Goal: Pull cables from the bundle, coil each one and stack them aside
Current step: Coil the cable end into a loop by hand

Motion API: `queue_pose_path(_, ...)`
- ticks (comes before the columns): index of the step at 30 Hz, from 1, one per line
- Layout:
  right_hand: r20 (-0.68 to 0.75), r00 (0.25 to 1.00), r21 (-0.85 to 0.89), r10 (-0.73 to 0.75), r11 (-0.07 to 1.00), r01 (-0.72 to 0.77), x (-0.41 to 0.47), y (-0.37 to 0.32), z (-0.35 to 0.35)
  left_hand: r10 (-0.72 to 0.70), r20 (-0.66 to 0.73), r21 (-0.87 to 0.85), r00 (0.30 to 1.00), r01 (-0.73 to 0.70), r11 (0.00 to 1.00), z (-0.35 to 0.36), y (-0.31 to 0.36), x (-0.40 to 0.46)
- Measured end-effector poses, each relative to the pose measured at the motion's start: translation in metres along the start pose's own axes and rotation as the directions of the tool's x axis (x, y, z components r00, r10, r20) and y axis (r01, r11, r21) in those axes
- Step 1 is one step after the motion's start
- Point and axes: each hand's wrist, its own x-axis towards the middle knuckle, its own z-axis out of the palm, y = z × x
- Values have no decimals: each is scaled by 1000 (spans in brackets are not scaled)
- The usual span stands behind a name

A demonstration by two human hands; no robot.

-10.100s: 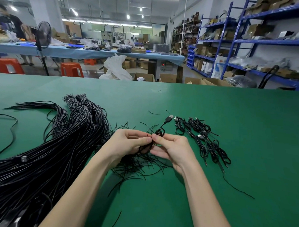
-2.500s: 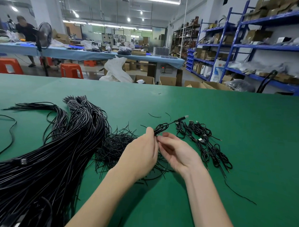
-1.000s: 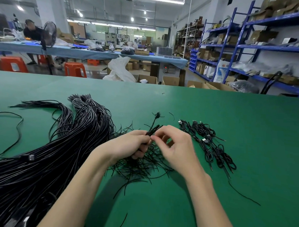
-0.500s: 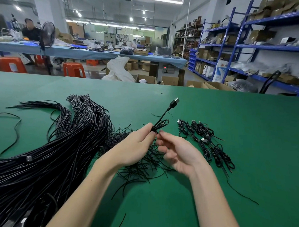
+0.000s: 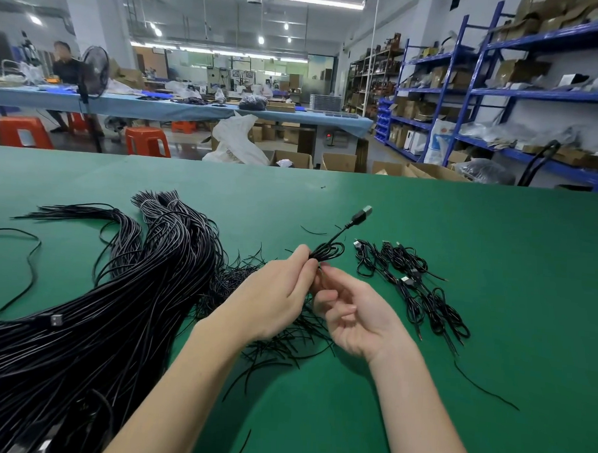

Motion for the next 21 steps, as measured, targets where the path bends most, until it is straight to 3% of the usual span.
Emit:
queue_pose_path(4, -15, 1000, 39, 1, 999, 0, 0, 2, -1, 46, -27, 102, 999, -43, 994, -1, -1, 0)
queue_pose_path(8, -14, 999, -8, -48, 999, 48, 1, 4, 4, 58, -84, 87, 995, -51, 995, 4, -4, 1)
queue_pose_path(12, -33, 987, -57, -155, 987, 153, 2, 7, 8, 23, -170, 36, 985, -17, 999, 11, -2, 2)
queue_pose_path(15, -21, 941, -169, -338, 929, 330, 8, 11, 7, -74, -216, -59, 974, 62, 996, 17, 5, 2)
queue_pose_path(17, 25, 849, -344, -528, 793, 503, 13, 13, 6, -185, -217, -197, 958, 143, 970, 18, 11, 7)
queue_pose_path(18, 69, 774, -467, -629, 666, 582, 14, 15, 4, -253, -178, -277, 951, 198, 940, 16, 13, 9)
queue_pose_path(19, 144, 679, -598, -720, 483, 639, 14, 15, 2, -323, -107, -365, 940, 265, 892, 14, 13, 11)
queue_pose_path(21, 401, 458, -764, -794, -13, 646, 14, 15, -6, -421, 98, -543, 902, 403, 737, 10, 10, 13)
